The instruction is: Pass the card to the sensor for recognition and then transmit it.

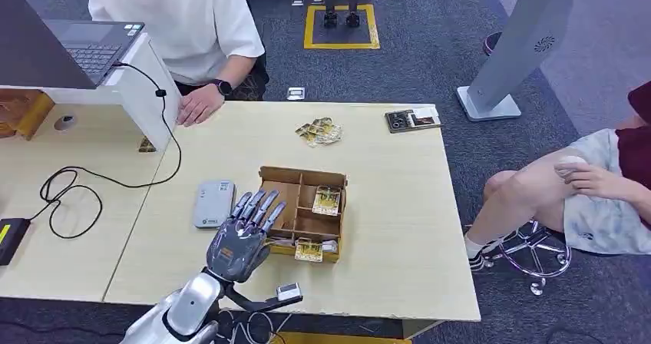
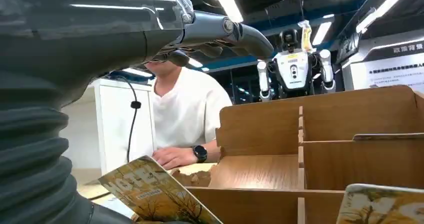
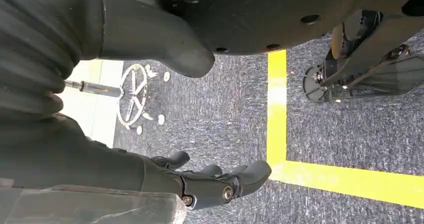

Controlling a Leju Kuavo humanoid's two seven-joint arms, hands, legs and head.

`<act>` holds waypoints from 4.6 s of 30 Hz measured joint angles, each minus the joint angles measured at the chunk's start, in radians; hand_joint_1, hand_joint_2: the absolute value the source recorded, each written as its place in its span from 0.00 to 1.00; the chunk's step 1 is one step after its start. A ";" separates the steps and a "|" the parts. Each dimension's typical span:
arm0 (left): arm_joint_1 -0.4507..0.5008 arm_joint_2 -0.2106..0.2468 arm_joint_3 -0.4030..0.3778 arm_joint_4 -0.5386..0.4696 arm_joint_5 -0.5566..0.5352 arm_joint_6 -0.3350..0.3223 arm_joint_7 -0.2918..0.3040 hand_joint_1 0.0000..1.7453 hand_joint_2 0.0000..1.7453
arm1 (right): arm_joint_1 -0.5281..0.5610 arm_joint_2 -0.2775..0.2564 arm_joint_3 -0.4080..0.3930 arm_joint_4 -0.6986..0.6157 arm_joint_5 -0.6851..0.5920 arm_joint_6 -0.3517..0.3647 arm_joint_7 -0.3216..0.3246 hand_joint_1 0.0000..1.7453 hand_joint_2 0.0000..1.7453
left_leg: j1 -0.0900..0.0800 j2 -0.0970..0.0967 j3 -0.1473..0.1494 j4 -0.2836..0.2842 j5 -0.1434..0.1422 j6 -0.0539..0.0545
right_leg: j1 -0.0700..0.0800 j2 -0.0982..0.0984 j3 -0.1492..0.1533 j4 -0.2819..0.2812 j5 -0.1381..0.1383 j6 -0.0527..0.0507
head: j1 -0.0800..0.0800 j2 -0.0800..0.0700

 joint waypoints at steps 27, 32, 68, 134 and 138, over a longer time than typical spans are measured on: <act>0.019 0.016 0.002 0.000 -0.114 -0.010 0.114 0.00 1.00 | 0.000 0.000 -0.010 0.000 0.000 -0.014 0.000 0.00 1.00 | 0.000 0.000 0.000 0.000 0.000 0.000 | 0.000 0.000 0.000 0.000 0.000 0.000 | 0.000 0.000; 0.021 0.017 0.002 0.000 -0.109 -0.010 0.102 0.00 1.00 | 0.001 0.000 -0.015 0.000 0.000 -0.017 0.000 0.00 1.00 | 0.000 0.000 0.000 0.000 0.000 0.000 | 0.000 0.000 0.000 0.000 0.000 0.000 | 0.000 0.000; 0.012 0.025 0.001 0.000 -0.009 -0.053 0.030 1.00 1.00 | 0.001 0.000 -0.017 0.000 0.000 -0.015 0.000 0.00 1.00 | 0.000 0.000 0.000 0.000 0.000 0.000 | 0.000 0.000 0.000 0.000 0.000 0.000 | 0.000 0.000; -0.236 -0.251 0.323 0.251 -0.096 0.179 0.094 1.00 1.00 | -0.005 -0.012 0.032 -0.026 0.017 -0.029 0.021 0.00 1.00 | 0.000 0.000 0.000 0.000 0.000 -0.001 | 0.000 0.000 0.000 0.001 0.000 0.000 | 0.000 0.000; -0.249 -0.240 0.299 0.300 -0.155 0.175 0.137 1.00 1.00 | -0.005 -0.013 0.035 -0.027 0.016 -0.029 0.022 0.00 1.00 | 0.000 0.000 0.000 0.000 0.000 -0.001 | 0.000 0.000 0.000 0.001 0.000 0.000 | 0.000 0.000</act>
